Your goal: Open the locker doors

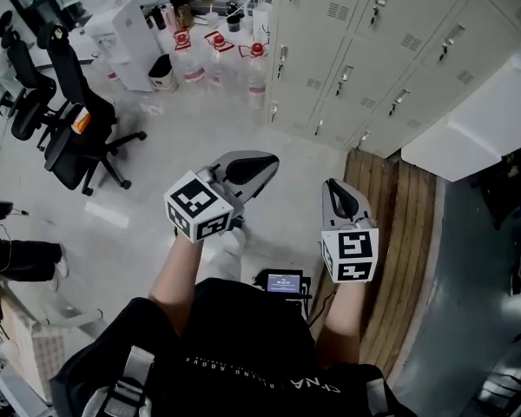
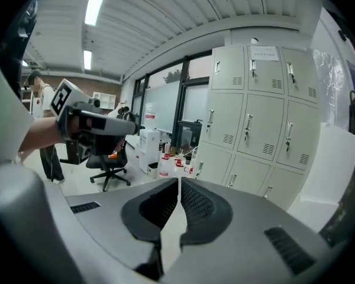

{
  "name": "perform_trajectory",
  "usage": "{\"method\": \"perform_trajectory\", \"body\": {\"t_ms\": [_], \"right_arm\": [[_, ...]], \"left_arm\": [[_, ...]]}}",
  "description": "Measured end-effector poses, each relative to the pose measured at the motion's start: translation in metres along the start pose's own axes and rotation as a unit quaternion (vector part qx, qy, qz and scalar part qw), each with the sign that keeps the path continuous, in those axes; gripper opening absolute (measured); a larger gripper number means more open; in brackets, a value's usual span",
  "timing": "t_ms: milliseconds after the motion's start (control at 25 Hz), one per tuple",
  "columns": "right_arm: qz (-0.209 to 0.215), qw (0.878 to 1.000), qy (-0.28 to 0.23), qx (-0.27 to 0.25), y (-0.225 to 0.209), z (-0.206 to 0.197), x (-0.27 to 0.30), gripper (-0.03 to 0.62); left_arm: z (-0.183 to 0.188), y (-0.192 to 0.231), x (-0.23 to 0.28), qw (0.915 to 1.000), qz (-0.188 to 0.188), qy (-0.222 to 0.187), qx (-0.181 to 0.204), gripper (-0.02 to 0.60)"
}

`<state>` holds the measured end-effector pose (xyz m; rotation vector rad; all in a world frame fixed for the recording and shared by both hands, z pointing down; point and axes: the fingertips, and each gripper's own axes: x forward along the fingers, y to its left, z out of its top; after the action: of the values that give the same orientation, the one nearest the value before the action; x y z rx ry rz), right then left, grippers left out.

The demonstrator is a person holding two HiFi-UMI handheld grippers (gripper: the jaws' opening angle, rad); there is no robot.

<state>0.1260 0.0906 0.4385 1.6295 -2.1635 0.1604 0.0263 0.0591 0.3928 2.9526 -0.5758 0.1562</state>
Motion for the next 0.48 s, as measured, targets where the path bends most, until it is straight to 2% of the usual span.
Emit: {"method": "perform_trajectory", "body": {"t_ms": [40,80,200,360,480], "right_arm": [[-0.003,1.0,0.001,0.002,-0.006,0.0,0.008,0.04],[-0.008,1.0,0.002,0.006,-0.012,0.001,0.018,0.04],[-0.022,1.0,0.005,0.017,-0.032,0.003,0.053,0.041],[-0.026,1.0,0.014,-0.001,-0.053,0.022,0.119,0.041],[-0.036,0.999,0.013,-0.022,-0.074,0.059,0.168,0.04]], "left_arm": [[0.008,0.013,0.003,0.9997,-0.001,-0.02,-0.015,0.021],[0.012,0.029,0.008,0.9996,0.007,-0.026,-0.012,0.021],[0.012,0.078,0.031,0.9995,0.022,-0.02,0.001,0.021],[0.024,0.138,0.071,0.996,-0.025,-0.063,-0.059,0.021],[0.045,0.179,0.098,0.9961,-0.051,-0.062,-0.038,0.021]]}}
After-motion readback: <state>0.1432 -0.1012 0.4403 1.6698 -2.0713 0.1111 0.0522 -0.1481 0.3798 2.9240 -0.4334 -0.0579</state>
